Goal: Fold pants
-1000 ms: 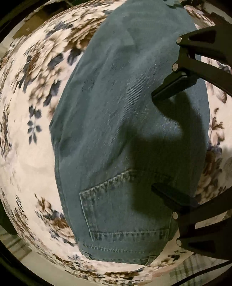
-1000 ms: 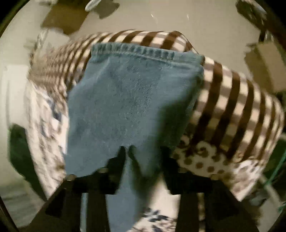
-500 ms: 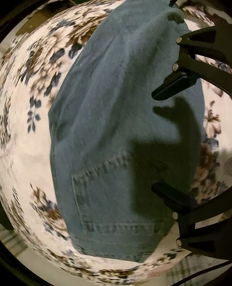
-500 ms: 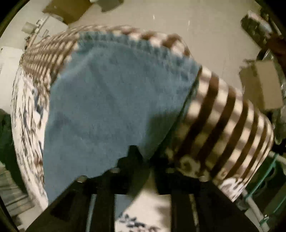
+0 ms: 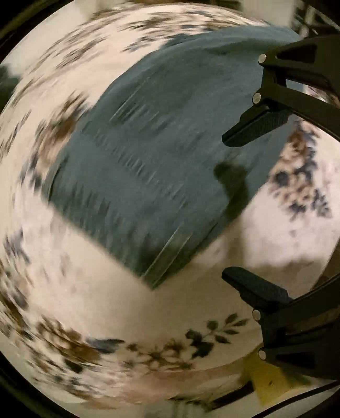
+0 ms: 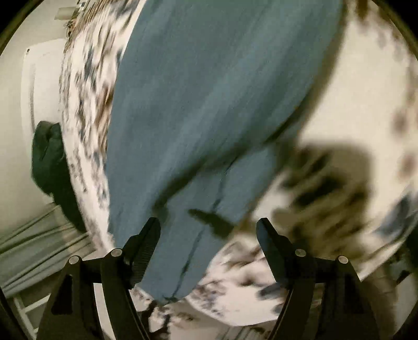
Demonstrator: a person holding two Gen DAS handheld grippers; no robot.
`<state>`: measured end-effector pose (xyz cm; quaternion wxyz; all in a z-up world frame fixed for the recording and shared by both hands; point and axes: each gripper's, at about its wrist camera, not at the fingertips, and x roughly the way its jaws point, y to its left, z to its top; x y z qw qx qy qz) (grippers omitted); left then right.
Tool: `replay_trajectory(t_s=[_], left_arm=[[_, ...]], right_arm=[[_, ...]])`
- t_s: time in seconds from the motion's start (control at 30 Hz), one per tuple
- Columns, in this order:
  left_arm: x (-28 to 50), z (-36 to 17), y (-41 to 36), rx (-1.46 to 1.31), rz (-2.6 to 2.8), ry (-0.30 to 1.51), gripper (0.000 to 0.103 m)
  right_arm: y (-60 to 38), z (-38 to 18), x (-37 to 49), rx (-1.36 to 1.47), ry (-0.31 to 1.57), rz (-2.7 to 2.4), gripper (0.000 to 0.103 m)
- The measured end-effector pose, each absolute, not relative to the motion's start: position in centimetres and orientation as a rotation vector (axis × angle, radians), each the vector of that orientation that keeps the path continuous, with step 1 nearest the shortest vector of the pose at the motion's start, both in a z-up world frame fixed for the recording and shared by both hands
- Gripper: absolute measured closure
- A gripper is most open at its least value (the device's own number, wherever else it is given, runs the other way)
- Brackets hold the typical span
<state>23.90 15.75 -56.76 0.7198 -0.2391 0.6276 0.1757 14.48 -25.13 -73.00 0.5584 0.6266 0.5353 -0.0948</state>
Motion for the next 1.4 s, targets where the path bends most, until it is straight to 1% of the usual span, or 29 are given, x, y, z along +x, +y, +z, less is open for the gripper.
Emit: replay_trajectory(t_s=[0.07, 0.1, 0.13, 0.2, 0.23, 0.27, 0.3, 0.33, 0.4, 0.47, 0.5, 0.63, 0.7, 0.77, 0.8, 0.83, 0.87, 0.9, 0.93, 0.97, 1.0, 1.07, 1.13, 1.2, 1.27, 1.33, 1.4], left_arm=[[24.4, -57.9, 17.8, -0.584, 0.378, 1.380, 0.010], [24.7, -58.5, 18.5, -0.594, 0.376, 1.382, 0.013], [25.0, -59.1, 19.0, -0.620, 0.360, 1.374, 0.015], [25.5, -60.1, 19.7, -0.651, 0.340, 1.364, 0.030], [25.6, -60.3, 19.9, -0.663, 0.329, 1.353, 0.036], [25.6, -60.2, 19.9, -0.651, 0.325, 1.336, 0.043], [25.7, -60.1, 19.6, -0.635, 0.323, 1.330, 0.046], [25.6, -59.7, 19.2, -0.606, 0.319, 1.314, 0.054], [24.8, -58.6, 18.6, -0.556, 0.313, 1.292, 0.067], [24.4, -57.8, 18.6, -0.557, 0.305, 1.286, 0.072], [24.1, -57.7, 18.8, -0.563, 0.293, 1.287, 0.073], [24.3, -56.8, 19.9, -0.568, 0.264, 1.298, 0.074], [24.9, -57.0, 20.3, -0.588, 0.257, 1.310, 0.075], [25.1, -57.0, 20.3, -0.590, 0.257, 1.315, 0.075], [24.8, -57.0, 20.3, -0.593, 0.260, 1.317, 0.075], [24.9, -57.0, 20.2, -0.589, 0.262, 1.315, 0.075], [24.8, -56.8, 20.1, -0.582, 0.262, 1.312, 0.075], [24.7, -56.6, 20.0, -0.571, 0.263, 1.308, 0.075], [24.3, -56.4, 20.1, -0.565, 0.262, 1.308, 0.075], [24.4, -56.3, 20.1, -0.559, 0.260, 1.310, 0.075], [24.4, -56.2, 20.1, -0.555, 0.260, 1.311, 0.076], [24.7, -56.1, 20.2, -0.534, 0.271, 1.315, 0.082], [24.5, -56.3, 21.0, -0.515, 0.281, 1.317, 0.083], [24.4, -56.6, 21.4, -0.515, 0.286, 1.327, 0.083], [24.7, -56.8, 21.3, -0.514, 0.285, 1.337, 0.083], [24.9, -56.5, 21.0, -0.497, 0.297, 1.348, 0.080], [25.0, -55.8, 20.4, -0.474, 0.304, 1.364, 0.080]], right_arm=[[-22.8, -73.6, 15.3, 1.457, 1.270, -0.212, 0.025], [-21.8, -73.7, 15.8, 1.438, 1.281, -0.221, 0.026], [-20.7, -74.0, 16.1, 1.437, 1.272, -0.225, 0.029], [-19.3, -74.6, 16.8, 1.401, 1.285, -0.242, 0.032], [-18.4, -75.0, 17.5, 1.368, 1.293, -0.270, 0.045], [-18.0, -75.1, 17.6, 1.337, 1.302, -0.302, 0.052], [-17.5, -75.0, 17.5, 1.297, 1.311, -0.350, 0.070], [-17.4, -74.7, 17.2, 1.278, 1.306, -0.390, 0.083], [-16.5, -73.2, 16.8, 1.204, 1.305, -0.423, 0.095], [-16.2, -71.2, 16.3, 1.145, 1.312, -0.428, 0.096], [-15.8, -70.3, 15.9, 1.123, 1.326, -0.427, 0.103], [-16.1, -68.7, 14.7, 1.100, 1.378, -0.407, 0.102], [-17.1, -69.2, 13.6, 1.198, 1.362, -0.293, 0.102], [-17.3, -70.0, 13.8, 1.279, 1.360, -0.225, 0.099], [-17.0, -70.7, 14.6, 1.290, 1.382, -0.197, 0.087], [-16.7, -71.4, 15.3, 1.278, 1.404, -0.201, 0.067], [-16.5, -72.1, 15.8, 1.272, 1.414, -0.214, 0.060], [-16.4, -72.9, 16.2, 1.272, 1.427, -0.237, 0.055], [-16.4, -73.6, 16.3, 1.296, 1.416, -0.255, 0.055], [-16.5, -73.8, 16.1, 1.304, 1.391, -0.280, 0.060], [-16.4, -73.5, 15.8, 1.288, 1.368, -0.326, 0.081], [-16.0, -72.1, 15.2, 1.231, 1.352, -0.340, 0.089], [-15.5, -70.2, 14.1, 1.146, 1.356, -0.338, 0.098], [-15.1, -69.9, 13.4, 1.114, 1.388, -0.324, 0.098], [-15.0, -71.4, 13.7, 1.109, 1.455, -0.293, 0.098], [-15.8, -72.8, 14.2, 1.178, 1.497, -0.258, 0.096], [-17.2, -72.7, 13.7, 1.260, 1.475, -0.216, 0.095]])
